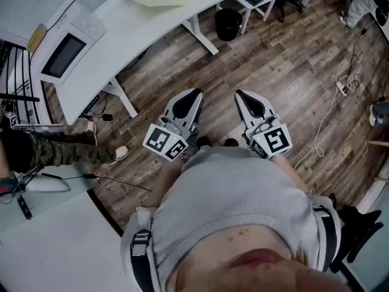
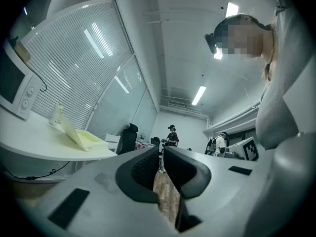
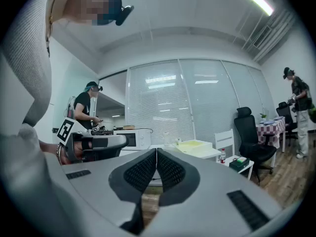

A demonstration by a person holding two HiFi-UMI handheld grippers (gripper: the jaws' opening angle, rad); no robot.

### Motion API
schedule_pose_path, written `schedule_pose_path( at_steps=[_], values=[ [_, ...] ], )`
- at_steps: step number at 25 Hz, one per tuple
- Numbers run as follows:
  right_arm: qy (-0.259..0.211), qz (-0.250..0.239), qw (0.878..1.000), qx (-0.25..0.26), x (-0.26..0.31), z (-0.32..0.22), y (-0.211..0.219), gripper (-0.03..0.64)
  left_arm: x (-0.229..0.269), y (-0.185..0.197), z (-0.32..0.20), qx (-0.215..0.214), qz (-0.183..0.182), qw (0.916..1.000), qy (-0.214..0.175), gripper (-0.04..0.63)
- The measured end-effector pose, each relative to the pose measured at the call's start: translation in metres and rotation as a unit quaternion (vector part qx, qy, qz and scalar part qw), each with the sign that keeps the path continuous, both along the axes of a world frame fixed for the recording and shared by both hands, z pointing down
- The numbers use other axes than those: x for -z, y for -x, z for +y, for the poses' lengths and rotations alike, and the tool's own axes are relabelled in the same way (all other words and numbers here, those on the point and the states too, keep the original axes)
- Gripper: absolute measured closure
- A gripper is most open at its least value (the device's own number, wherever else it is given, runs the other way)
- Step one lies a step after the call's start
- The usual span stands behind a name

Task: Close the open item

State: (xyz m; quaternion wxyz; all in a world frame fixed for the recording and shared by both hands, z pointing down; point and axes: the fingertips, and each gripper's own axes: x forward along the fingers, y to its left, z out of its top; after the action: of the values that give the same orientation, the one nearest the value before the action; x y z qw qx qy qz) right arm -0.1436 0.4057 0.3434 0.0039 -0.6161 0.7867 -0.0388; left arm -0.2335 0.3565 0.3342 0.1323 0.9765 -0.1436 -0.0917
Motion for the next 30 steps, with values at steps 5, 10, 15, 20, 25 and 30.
schedule_pose_path(
  at_steps=[5, 10, 15, 20, 25, 30],
  values=[
    [0.01, 0.007, 1.0, 0.005, -0.005, 0.0, 0.003, 0.554, 0.001, 0.002, -0.002, -0.002, 0.0, 1.0, -0.002, 0.56],
    [0.013, 0.001, 1.0, -0.005, -0.006, -0.002, 0.007, 0.554, 0.0, 0.005, -0.003, -0.008, -0.002, 1.0, -0.004, 0.56],
    [0.011, 0.0, 1.0, -0.009, -0.006, -0.004, 0.014, 0.554, -0.002, 0.011, -0.005, -0.012, -0.004, 0.9999, -0.002, 0.56],
    [-0.007, -0.018, 1.0, -0.019, -0.002, -0.007, 0.026, 0.552, -0.004, 0.019, -0.007, -0.026, -0.009, 0.9996, -0.005, 0.56],
    [-0.003, -0.027, 0.999, -0.043, -0.008, -0.013, 0.036, 0.552, -0.008, 0.03, -0.015, -0.047, -0.016, 0.9988, -0.007, 0.56],
    [-0.018, -0.035, 0.996, -0.08, -0.013, -0.019, 0.045, 0.552, -0.013, 0.038, -0.024, -0.073, -0.022, 0.997, -0.009, 0.56]
  ],
)
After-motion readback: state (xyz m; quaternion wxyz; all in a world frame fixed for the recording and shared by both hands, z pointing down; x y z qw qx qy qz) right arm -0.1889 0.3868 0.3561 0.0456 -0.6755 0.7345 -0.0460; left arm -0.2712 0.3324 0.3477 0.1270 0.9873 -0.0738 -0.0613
